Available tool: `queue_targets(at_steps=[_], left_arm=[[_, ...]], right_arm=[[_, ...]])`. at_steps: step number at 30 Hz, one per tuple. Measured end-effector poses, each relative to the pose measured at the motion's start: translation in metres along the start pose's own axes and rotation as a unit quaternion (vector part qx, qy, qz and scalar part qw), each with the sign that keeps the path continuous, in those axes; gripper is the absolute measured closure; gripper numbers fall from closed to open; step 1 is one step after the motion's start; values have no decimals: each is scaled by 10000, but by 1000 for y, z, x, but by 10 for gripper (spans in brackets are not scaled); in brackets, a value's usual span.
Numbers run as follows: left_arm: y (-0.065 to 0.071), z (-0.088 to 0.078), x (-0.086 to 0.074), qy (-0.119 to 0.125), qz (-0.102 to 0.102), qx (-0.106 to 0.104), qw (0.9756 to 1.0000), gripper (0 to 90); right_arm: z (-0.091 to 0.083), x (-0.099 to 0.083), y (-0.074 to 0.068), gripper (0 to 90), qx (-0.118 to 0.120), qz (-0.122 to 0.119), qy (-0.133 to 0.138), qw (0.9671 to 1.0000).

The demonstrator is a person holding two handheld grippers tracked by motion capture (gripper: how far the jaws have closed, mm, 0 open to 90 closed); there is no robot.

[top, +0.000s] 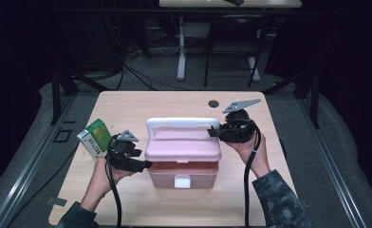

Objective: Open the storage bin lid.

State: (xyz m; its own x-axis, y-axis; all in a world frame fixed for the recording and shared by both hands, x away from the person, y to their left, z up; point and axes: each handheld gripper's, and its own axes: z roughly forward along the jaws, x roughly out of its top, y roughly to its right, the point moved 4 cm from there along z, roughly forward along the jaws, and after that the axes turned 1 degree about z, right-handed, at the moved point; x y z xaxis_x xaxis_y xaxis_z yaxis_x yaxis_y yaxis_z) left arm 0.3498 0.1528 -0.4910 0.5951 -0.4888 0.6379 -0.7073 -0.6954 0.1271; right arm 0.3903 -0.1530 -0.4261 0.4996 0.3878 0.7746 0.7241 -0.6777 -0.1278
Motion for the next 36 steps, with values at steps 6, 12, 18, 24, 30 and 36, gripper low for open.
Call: queue_targets(at_steps=[6,12,18,24,30,36], left_arm=[[4,5,-1,69,-87,-11,9999,516],[9,6,-1,90,-58,50,9999,605],[10,6,-2,121,-67,55,9999,615],[10,7,-2,153,-54,52,9999,615],[10,7,-2,143,-40,88,9999,617],[10,7,-2,139,-2,105,9998,619]], right_arm=[[0,0,1,738,-27,-27,-1,10000],[1,0,1,737,-47,-37,-8,10000],[1,1,3,737,-49,-44,2,10000],[1,5,5,732,-50,-39,49,10000],[1,10,9,723,-46,-12,93,9999],[1,13,12,714,-62,14,107,9999]])
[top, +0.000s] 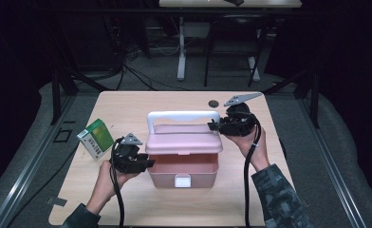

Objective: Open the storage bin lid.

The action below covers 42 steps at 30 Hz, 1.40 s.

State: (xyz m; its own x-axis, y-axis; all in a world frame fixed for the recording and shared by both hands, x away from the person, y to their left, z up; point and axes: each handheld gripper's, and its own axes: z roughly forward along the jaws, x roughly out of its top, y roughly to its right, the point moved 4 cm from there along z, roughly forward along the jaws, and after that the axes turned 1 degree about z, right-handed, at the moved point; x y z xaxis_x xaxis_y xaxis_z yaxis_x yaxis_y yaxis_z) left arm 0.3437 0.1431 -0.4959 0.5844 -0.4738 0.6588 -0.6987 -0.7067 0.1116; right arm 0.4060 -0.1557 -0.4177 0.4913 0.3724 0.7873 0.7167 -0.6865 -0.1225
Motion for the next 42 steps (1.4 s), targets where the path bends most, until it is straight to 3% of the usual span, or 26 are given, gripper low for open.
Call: queue_targets(at_steps=[18,29,42], left_arm=[[-2,-1,-1,-15,50,9,10000,621],[-1,0,0,-4,98,-8,10000,622],[-1,0,0,-5,109,-5,9999,621]], right_arm=[[4,18,8,697,7,102,122,9999],[5,22,20,680,-38,429,142,9990],[11,31,30,666,-29,528,107,9985]])
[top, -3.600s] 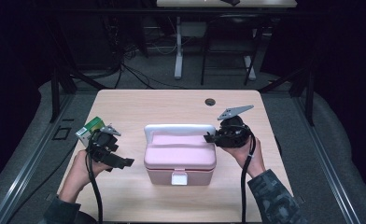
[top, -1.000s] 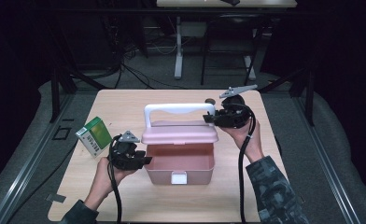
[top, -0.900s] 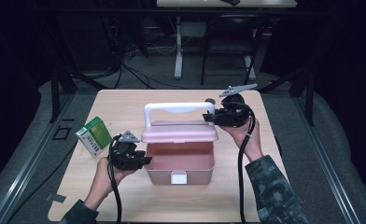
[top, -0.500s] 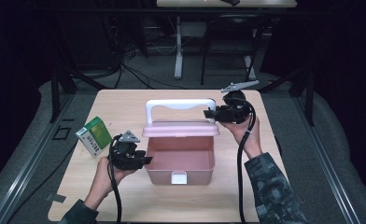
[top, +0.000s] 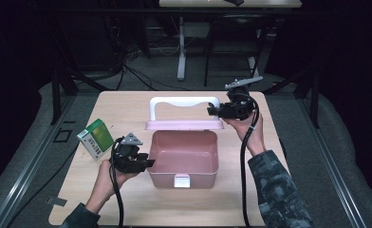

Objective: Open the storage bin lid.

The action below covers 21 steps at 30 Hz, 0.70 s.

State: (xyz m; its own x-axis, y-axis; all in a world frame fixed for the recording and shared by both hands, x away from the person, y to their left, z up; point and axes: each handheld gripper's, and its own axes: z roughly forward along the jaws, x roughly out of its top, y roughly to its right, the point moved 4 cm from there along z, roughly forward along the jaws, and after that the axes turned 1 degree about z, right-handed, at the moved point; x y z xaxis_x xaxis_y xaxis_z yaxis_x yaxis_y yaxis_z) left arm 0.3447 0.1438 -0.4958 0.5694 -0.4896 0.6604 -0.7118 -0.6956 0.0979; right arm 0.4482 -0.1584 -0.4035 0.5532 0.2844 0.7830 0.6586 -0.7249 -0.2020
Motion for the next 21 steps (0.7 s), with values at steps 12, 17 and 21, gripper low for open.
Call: queue_targets(at_steps=[12,17,21], left_arm=[[0,-2,0,-34,79,-2,10000,617],[1,-2,1,-19,113,33,9999,614],[0,-4,2,-18,126,-51,9999,603]], right_arm=[[5,8,6,661,92,192,-206,9996],[7,11,9,655,63,245,-279,9993],[8,12,10,656,113,299,-289,9991]])
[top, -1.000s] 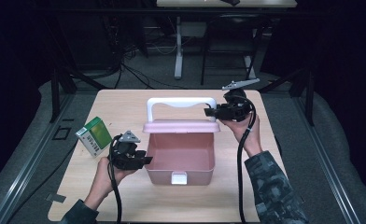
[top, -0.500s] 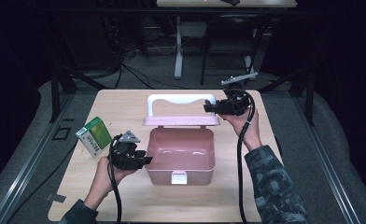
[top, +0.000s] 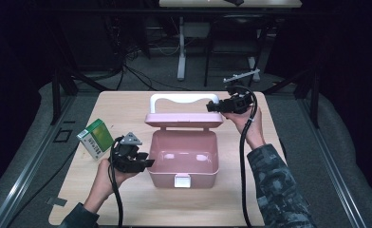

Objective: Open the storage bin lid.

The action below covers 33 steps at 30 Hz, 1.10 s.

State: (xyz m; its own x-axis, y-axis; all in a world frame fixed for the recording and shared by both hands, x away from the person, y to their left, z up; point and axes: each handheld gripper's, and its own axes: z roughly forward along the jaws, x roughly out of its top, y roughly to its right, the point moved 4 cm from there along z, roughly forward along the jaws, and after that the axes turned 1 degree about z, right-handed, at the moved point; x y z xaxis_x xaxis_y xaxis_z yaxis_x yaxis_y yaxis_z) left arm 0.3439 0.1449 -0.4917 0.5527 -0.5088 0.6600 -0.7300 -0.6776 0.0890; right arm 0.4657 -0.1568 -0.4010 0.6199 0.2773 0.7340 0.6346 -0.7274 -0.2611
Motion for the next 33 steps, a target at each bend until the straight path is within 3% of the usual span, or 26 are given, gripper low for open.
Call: queue_targets(at_steps=[7,16,21,24,30,33], left_arm=[[0,-7,4,105,18,-44,9999,466],[-11,-23,19,474,-5,271,9985,303],[-15,-31,37,633,67,452,9970,169],[-15,-34,53,797,119,517,9954,137],[-16,-38,79,893,304,729,9929,43],[-16,-42,87,942,414,821,9913,49]], right_arm=[[1,1,1,659,44,94,-26,9999],[1,1,1,659,16,131,-3,9999],[1,1,0,658,-31,106,-40,9999],[1,1,-1,658,-57,100,-54,9999],[1,1,-1,658,-66,94,-36,9999],[1,0,-1,658,-58,96,-43,9999]])
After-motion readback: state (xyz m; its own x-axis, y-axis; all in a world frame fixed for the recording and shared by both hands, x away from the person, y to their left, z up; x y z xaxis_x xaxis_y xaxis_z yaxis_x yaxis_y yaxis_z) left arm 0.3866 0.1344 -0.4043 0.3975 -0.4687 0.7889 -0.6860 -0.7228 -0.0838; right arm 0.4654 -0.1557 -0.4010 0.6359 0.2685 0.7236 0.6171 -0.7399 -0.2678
